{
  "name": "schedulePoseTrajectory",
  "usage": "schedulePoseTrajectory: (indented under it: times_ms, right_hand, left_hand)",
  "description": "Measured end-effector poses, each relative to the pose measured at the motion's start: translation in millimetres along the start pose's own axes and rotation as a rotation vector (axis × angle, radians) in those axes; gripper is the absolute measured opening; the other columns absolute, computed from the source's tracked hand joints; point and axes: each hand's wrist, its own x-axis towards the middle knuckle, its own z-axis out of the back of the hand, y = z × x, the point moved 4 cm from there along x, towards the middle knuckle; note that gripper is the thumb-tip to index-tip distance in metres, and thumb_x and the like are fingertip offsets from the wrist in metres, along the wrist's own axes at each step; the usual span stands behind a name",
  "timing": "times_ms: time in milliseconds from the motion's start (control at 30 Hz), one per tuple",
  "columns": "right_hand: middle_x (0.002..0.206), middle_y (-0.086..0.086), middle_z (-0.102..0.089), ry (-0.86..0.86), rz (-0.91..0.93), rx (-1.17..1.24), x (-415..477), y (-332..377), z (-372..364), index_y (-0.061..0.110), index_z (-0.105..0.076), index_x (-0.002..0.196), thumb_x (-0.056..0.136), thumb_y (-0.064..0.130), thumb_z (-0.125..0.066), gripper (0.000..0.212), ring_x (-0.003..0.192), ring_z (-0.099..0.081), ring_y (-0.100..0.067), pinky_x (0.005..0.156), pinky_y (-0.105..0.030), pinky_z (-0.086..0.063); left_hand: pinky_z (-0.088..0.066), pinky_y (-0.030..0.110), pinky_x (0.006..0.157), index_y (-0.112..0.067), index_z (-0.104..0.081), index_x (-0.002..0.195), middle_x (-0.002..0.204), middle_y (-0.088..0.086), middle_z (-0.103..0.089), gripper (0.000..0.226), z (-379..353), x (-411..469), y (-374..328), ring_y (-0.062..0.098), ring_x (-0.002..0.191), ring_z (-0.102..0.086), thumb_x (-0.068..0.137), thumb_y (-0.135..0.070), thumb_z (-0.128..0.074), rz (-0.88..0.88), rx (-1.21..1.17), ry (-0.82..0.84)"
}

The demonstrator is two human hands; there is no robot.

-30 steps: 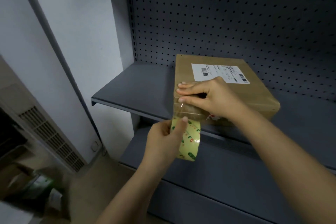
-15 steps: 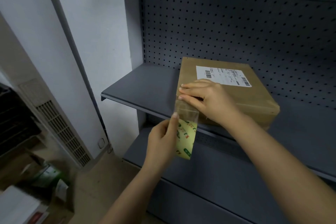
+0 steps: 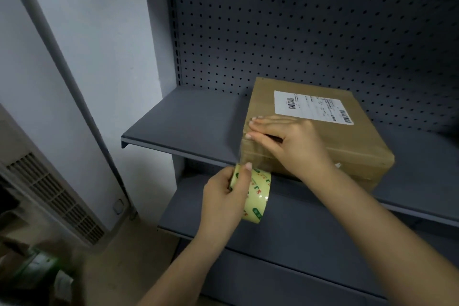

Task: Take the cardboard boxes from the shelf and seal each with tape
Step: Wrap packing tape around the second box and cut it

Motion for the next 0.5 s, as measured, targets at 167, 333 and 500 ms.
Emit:
schedulePoseTrajectory:
  times_ms: [167, 333, 500]
  right_hand:
    - [0.109, -0.002, -0.073, 0.019, 0.009, -0.014, -2.1, -2.1, -3.8, 0.01, -0.075, 0.106, 0.08, 0.026, -0.078, 0.03, 0.108, -0.066, -0.01, 0.099, -0.026, -0.05]
    - [0.117, -0.005, -0.07, 0.055, 0.05, -0.059, -6.5, -4.0, -5.1, 0.007, -0.072, 0.113, 0.079, 0.023, -0.08, 0.039, 0.114, -0.063, -0.011, 0.104, -0.023, -0.046]
    - [0.127, -0.003, -0.065, 0.147, 0.033, -0.114, -8.9, -1.6, -5.0, 0.009, -0.067, 0.123, 0.08, 0.025, -0.079, 0.047, 0.123, -0.057, -0.01, 0.109, -0.025, -0.04]
  left_hand:
    - [-0.043, 0.02, 0.052, -0.006, -0.056, 0.071, 0.061, 0.005, -0.057, 0.045, -1.1, -4.0, -2.3, 0.009, 0.057, -0.056, 0.095, -0.043, -0.054, -0.036, -0.019, 0.021]
    - [-0.038, 0.014, 0.051, -0.012, -0.048, 0.063, 0.053, -0.01, -0.048, 0.046, 0.5, 3.7, -1.5, 0.003, 0.052, -0.048, 0.096, -0.044, -0.053, -0.003, -0.062, 0.098]
    - [-0.043, 0.012, 0.054, -0.008, -0.06, 0.076, 0.061, -0.01, -0.057, 0.044, -0.2, 9.8, 1.5, 0.001, 0.06, -0.056, 0.094, -0.048, -0.055, 0.047, -0.091, 0.206]
